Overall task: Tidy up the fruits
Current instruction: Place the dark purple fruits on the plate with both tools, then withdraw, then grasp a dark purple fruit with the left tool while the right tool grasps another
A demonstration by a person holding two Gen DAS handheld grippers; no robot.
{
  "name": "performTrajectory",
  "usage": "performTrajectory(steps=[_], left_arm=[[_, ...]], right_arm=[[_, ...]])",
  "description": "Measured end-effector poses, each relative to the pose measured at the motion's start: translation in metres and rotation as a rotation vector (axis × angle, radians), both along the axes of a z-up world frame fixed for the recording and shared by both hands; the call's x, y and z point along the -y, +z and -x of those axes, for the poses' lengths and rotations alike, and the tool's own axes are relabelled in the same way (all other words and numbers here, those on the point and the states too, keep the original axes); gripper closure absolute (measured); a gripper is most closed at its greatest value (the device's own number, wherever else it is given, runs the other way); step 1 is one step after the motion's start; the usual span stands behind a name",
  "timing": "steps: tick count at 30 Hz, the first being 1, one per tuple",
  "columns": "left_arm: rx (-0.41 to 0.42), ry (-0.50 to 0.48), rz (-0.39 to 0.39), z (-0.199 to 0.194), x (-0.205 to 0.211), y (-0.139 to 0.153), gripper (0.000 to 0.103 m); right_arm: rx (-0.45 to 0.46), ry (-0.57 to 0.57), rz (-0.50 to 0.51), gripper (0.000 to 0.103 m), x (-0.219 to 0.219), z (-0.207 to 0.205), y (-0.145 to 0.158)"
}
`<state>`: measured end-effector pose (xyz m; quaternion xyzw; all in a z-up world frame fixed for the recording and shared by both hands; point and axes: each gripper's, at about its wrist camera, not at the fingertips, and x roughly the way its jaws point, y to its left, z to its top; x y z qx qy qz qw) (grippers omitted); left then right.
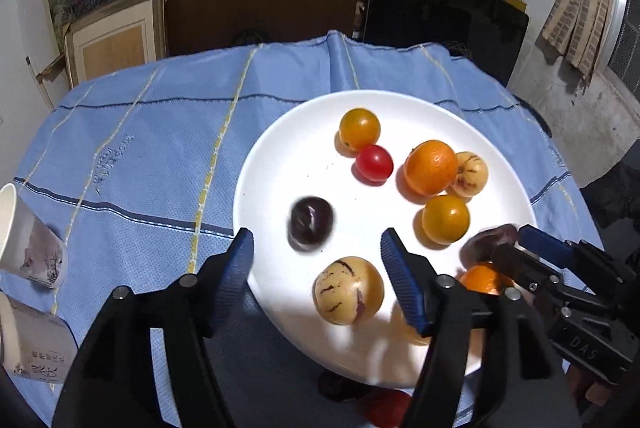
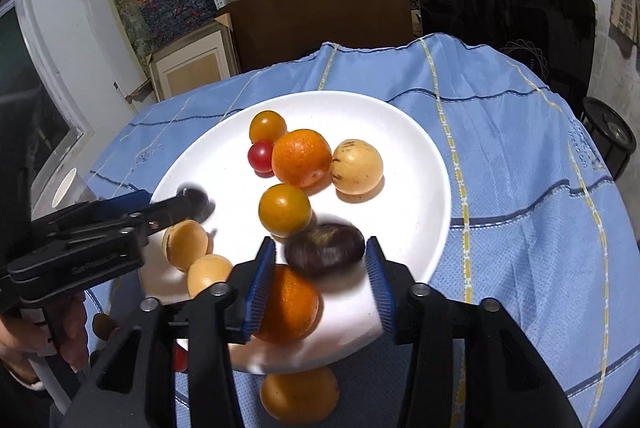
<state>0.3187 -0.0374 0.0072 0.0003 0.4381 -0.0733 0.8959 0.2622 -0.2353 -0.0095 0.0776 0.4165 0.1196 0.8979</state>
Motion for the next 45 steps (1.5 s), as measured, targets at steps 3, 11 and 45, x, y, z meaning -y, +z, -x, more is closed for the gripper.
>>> performTrajectory(steps=[3,11,45], left_arm=[[0.002,0.002,0.009,0.009,-0.004,0.008,0.039],[0.011,0.015,0.027,0.06,-0.024,0.024,0.036],[-0.083,0.017,-0.026,0.199,-0.058,-0.035,0.05]], right_arm=[[0.009,-0.009,-0.015,0.052,0.006,0.008,0.005],[0.009,-0.003,-0.052,0.051,0.019,0.053,0.013],[0.011,0.117,-0.034,0.036,-0.014,0.216,-0.006]])
